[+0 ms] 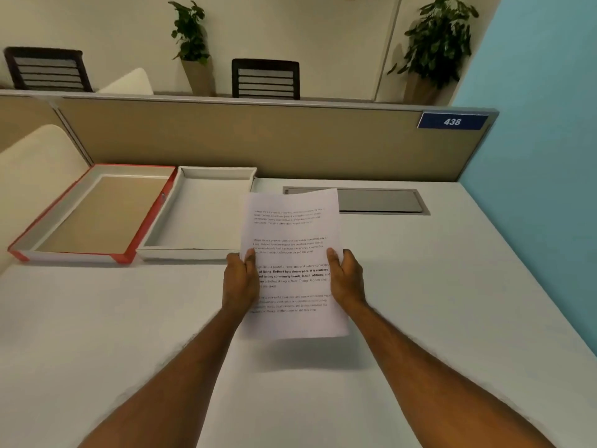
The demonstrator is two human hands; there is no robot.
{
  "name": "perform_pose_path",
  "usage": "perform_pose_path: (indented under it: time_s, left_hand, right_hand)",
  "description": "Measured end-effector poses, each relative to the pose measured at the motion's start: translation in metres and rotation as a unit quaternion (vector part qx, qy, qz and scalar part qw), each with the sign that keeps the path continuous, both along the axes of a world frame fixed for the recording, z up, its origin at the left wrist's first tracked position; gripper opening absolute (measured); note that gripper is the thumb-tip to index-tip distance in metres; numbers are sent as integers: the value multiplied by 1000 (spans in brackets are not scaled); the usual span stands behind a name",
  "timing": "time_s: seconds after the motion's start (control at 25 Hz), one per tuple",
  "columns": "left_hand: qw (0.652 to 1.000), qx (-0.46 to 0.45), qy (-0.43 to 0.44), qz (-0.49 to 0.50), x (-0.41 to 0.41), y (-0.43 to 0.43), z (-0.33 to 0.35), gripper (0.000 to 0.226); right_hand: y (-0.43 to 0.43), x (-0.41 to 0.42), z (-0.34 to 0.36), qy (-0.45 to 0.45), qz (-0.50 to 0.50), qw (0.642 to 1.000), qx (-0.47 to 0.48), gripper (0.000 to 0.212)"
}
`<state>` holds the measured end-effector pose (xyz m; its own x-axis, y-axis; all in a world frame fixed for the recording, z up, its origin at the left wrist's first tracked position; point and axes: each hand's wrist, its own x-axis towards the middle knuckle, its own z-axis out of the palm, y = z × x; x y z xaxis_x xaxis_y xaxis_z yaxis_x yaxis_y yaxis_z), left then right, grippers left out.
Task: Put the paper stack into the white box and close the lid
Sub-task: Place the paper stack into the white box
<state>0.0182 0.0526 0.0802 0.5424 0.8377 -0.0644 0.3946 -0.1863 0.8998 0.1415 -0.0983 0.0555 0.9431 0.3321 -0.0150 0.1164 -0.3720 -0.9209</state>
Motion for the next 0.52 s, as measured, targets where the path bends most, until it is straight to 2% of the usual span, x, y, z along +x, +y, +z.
perform_pose_path:
  time_s: [0.16,0.36,0.52]
  left_hand:
    - [998,-48,0,45,-21,37,-24,48]
    - [996,-90,-15,26,-56,75,-43,40]
    - [994,-89,-52,18,-70,117,-35,34]
  right_hand:
    - [38,-20,-16,32,-4,999,-29,34]
    - [69,-56,-34,60,-2,998,-29,31]
    - [109,-68,-27,65,-15,998,-22,31]
